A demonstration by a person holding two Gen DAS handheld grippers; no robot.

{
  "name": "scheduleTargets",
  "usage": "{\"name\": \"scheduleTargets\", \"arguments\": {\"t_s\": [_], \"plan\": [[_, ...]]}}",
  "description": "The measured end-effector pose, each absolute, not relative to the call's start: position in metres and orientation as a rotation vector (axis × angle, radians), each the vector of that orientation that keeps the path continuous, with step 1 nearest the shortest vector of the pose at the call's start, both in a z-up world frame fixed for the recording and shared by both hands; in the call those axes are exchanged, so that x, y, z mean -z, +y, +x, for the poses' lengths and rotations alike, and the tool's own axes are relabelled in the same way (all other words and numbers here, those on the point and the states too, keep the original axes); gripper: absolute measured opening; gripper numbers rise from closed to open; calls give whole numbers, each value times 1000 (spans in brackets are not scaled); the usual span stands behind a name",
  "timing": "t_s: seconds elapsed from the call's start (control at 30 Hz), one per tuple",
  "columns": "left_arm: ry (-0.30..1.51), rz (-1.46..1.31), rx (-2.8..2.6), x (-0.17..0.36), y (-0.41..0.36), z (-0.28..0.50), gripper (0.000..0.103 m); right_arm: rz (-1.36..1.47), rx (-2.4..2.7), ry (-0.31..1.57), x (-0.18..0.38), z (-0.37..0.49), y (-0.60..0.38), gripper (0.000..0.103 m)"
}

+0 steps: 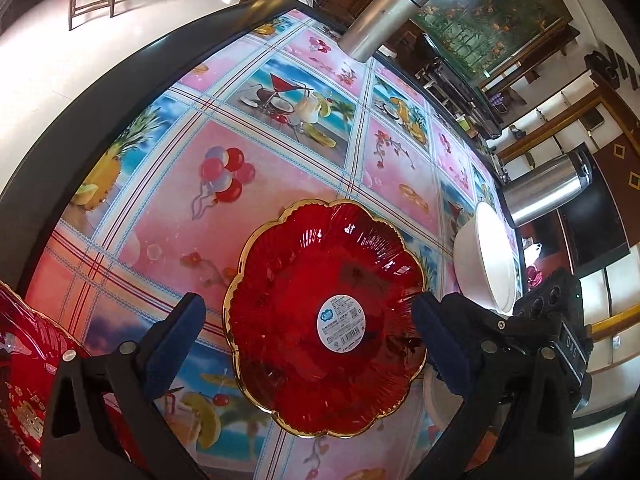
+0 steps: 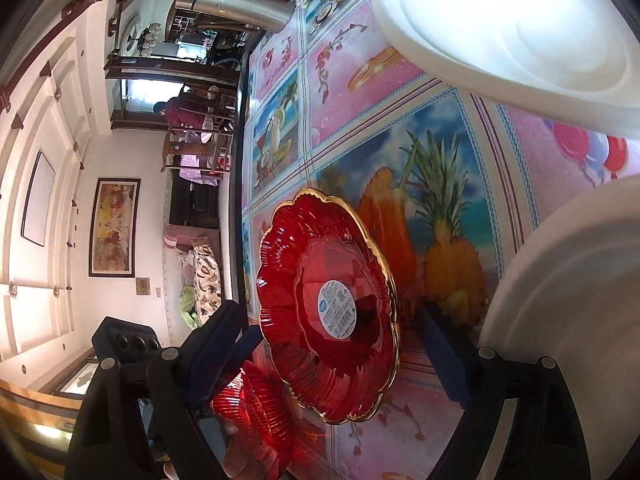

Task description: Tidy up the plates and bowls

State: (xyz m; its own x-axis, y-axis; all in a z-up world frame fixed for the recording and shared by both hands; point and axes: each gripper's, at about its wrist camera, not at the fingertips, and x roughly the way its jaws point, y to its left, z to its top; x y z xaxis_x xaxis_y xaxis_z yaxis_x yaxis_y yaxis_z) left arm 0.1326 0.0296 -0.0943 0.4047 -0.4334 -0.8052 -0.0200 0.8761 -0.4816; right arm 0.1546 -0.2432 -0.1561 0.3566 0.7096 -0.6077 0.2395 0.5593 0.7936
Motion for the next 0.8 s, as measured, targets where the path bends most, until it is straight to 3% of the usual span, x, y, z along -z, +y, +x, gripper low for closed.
{"name": "scheduleTargets", "arguments": {"t_s": [0.17,0.27,0.43,0.8], "plan": [[1121,-460,278,93,30,132,95,985,-375,1210,156,154,-245,71],[1110,-455,269,92,30,131,88,979,-366,1212,155,154,-245,67],[1097,-450,251,91,33,130,75,976,-333,1212,157,151,-250,50],[1122,-354,231,94,23,131,73,942,-296,1209,154,151,-249,34]]}}
